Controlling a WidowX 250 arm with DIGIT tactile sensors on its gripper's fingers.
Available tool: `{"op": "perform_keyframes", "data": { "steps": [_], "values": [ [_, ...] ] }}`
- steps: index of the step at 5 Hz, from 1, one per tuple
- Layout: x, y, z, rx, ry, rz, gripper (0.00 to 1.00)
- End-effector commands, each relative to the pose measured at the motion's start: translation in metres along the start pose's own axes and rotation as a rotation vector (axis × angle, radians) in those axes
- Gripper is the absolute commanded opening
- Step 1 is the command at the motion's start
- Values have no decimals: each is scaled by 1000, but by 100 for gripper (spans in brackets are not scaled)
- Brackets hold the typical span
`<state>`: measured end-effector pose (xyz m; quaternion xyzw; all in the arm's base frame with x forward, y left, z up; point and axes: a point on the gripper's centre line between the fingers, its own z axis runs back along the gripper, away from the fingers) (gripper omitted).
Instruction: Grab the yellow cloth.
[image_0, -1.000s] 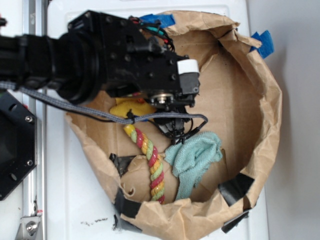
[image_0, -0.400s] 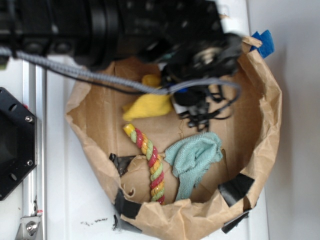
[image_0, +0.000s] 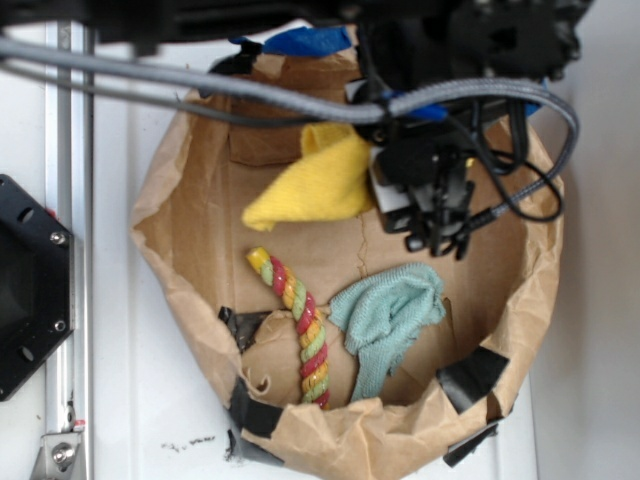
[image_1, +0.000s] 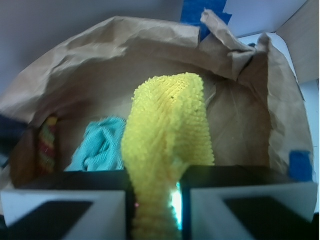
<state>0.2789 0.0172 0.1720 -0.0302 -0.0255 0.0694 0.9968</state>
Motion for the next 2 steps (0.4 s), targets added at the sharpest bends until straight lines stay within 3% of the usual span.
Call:
{"op": "perform_keyframes", "data": {
  "steps": [1,2],
  "values": [
    [-11,-9,28,35,-119,-85,0],
    [-7,-8,27,46,-138,-79,0]
  ]
}}
